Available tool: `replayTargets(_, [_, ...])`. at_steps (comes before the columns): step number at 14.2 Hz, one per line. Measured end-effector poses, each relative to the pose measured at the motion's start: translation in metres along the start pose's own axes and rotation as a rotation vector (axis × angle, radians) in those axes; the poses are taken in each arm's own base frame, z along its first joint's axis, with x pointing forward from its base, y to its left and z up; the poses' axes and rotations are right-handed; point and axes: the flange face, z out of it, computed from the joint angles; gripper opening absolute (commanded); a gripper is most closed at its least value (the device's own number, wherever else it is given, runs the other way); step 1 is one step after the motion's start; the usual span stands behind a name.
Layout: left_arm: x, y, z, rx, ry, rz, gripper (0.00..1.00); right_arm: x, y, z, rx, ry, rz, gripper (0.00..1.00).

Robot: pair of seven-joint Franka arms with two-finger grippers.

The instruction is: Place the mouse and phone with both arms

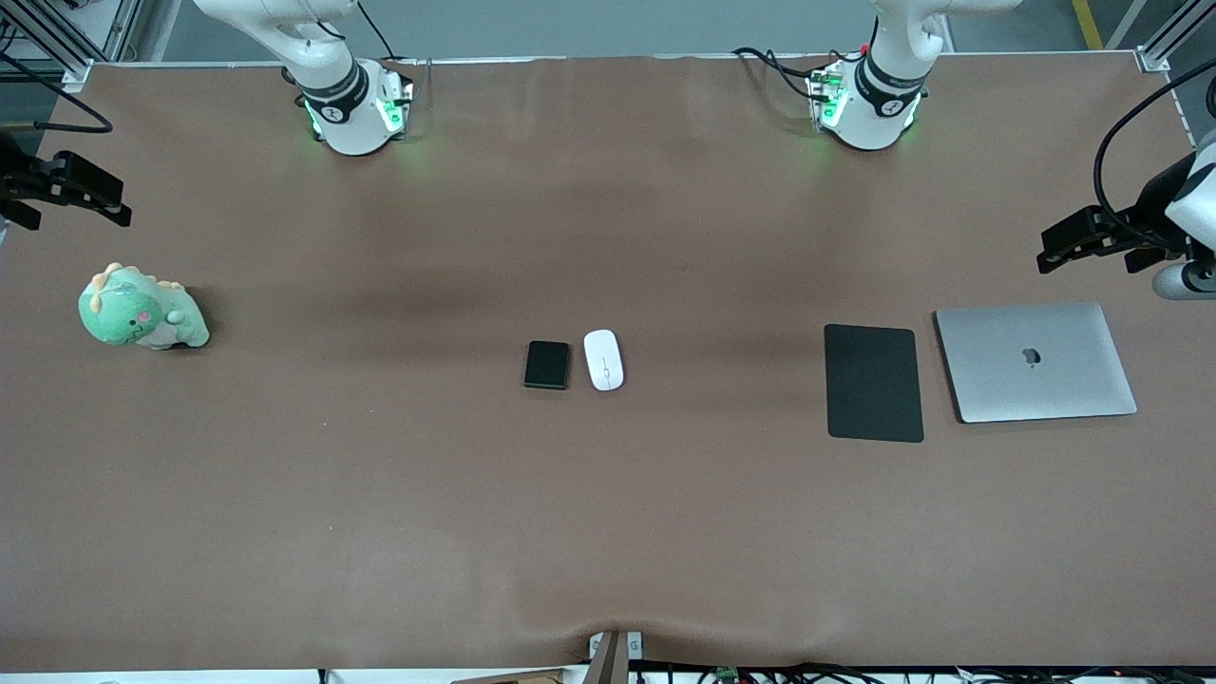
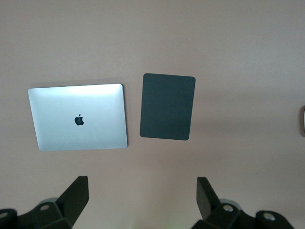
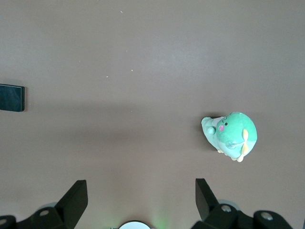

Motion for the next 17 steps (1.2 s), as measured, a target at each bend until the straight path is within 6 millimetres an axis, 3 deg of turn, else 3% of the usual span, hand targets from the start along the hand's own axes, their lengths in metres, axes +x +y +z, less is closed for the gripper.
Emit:
replayTargets(5, [0.0,0.006,0.0,0.0,0.0,0.011,1.0,0.0,0.0,0.0,0.0,0.0,0.0,1.0])
replayTargets(8, [-0.003,0.038,0.0,-0.003,-0.001,0.016,1.0,0.0,0.001,0.001,0.0,-0.002,0.001,1.0])
replayTargets(11, [-0.012,0.114,0.005,-0.011,0.006,0.011,1.0,0.001,0.001,0.002,0.0,-0.004,0.002,1.0])
replayTargets(17, [-0.059,0.311,0.043,-0.062,0.011,-0.089,1.0,0.001,0.003,0.002,0.001,-0.005,0.006,1.0])
